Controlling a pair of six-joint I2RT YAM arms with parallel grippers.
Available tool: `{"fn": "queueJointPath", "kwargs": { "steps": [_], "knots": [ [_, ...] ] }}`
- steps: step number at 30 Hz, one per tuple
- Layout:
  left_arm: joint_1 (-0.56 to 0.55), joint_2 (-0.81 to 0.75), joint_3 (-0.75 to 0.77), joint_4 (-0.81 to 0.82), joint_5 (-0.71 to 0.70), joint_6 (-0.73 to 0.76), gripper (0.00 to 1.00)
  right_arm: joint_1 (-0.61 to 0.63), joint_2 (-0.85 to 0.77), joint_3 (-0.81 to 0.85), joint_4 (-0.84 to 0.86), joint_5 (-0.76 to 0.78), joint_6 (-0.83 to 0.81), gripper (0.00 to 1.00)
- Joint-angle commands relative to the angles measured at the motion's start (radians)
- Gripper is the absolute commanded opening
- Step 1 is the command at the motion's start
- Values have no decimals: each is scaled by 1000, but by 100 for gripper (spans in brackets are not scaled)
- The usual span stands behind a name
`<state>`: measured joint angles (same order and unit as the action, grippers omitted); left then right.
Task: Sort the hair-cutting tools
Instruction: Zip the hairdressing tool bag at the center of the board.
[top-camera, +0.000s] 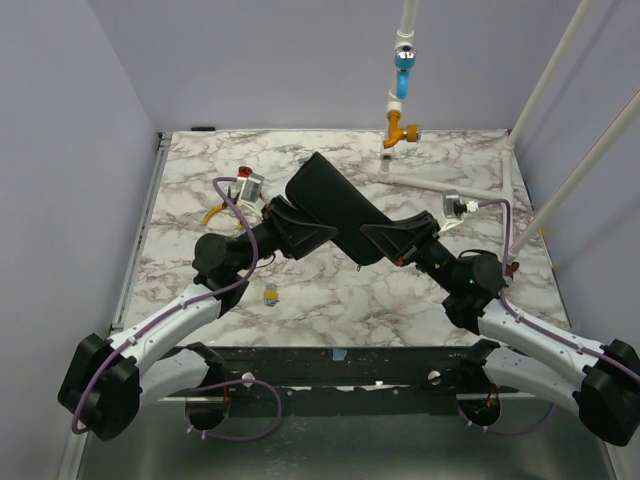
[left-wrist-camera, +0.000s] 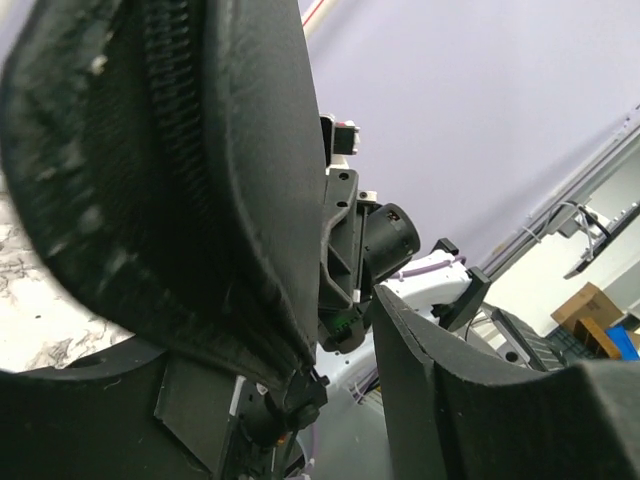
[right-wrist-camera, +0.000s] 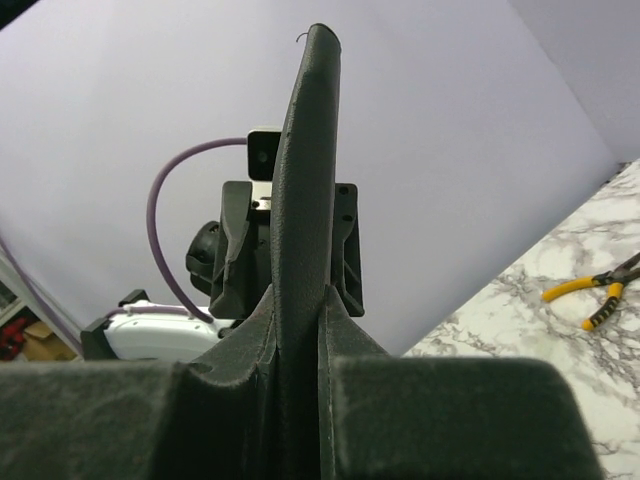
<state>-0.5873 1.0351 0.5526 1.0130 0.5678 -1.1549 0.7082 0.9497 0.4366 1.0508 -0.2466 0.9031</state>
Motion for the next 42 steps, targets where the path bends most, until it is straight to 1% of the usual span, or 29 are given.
{"fn": "queueJointPath", "kwargs": {
  "steps": [1,4,6,7,10,11,12,14,15,17,19,20,21,23,25,28,29,32,35,39,42],
  "knots": [
    [-30,27,62,-29,-36,43,54,23,-22,40,-81,45,-117,1],
    [-39,49,72,-9,-36,34,54,27,-11,54,-99,3,-133,1],
    [-41,61,76,6,-34,28,51,28,-8,59,-101,-17,-135,1],
    [-43,64,79,7,-31,27,47,27,-10,60,-106,-21,-138,1],
    [-43,64,78,10,-26,30,29,28,-23,69,-137,-25,-158,1],
    [-43,59,72,10,-27,33,24,28,-31,72,-154,-30,-164,5],
    [-42,52,68,9,-30,37,21,28,-37,76,-168,-35,-171,13],
    [-43,31,54,4,-39,52,16,28,-58,87,-214,-38,-186,39],
    [-42,18,49,-3,-43,63,13,27,-74,93,-244,-35,-196,47],
    [-40,-9,44,-36,-55,92,10,27,-108,107,-319,-26,-230,57],
    [-33,-52,47,-95,-76,130,9,28,-150,135,-430,-14,-291,63],
    [-28,-74,53,-141,-91,156,9,28,-169,153,-513,-4,-319,65],
    [-23,-102,59,-196,-120,183,9,28,-187,176,-575,5,-349,69],
    [-19,-158,80,-318,-200,269,9,27,-204,221,-714,9,-396,72],
    [-19,-199,121,-454,-297,345,9,28,-199,257,-805,16,-427,74],
    [-19,-224,193,-600,-414,405,9,28,-175,284,-863,22,-437,74],
    [-19,-221,260,-701,-481,422,10,29,-133,302,-881,24,-438,74],
    [-19,-223,287,-739,-523,415,10,33,-111,312,-881,17,-447,73],
    [-20,-233,287,-726,-554,402,11,44,-96,316,-853,6,-444,73],
    [-23,-232,281,-686,-547,383,12,84,-45,343,-823,15,-450,72],
    [-30,-229,278,-659,-531,376,12,130,-2,359,-800,67,-467,69]
  ]
}}
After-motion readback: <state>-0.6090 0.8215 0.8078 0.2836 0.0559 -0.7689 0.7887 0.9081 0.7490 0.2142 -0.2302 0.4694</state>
